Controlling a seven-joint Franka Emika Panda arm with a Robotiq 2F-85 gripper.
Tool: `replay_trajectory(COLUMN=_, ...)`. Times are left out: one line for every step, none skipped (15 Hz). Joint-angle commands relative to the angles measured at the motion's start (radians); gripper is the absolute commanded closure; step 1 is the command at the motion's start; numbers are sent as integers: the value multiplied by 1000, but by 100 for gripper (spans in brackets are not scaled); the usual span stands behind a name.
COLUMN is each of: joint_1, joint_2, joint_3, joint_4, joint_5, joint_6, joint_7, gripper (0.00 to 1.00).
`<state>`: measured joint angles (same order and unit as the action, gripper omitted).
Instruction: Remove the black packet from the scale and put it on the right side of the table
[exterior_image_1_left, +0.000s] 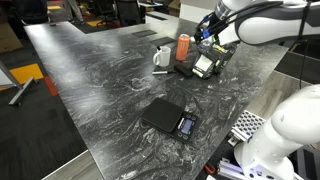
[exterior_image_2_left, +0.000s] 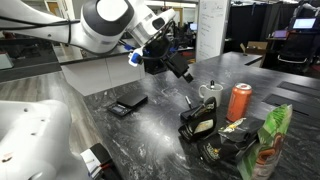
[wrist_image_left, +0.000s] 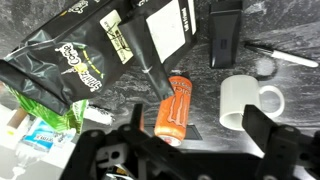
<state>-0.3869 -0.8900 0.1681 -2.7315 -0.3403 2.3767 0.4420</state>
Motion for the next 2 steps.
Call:
replay_trajectory(joint_1=98, joint_2=-29, joint_3=-8, joint_4=18, joint_5=95, joint_6=-50, joint_7=-4, gripper=0)
replay_trajectory(joint_1=124, joint_2=-36, joint_3=-14, joint_4=18, joint_5=124, joint_6=-51, joint_7=-12, gripper=0)
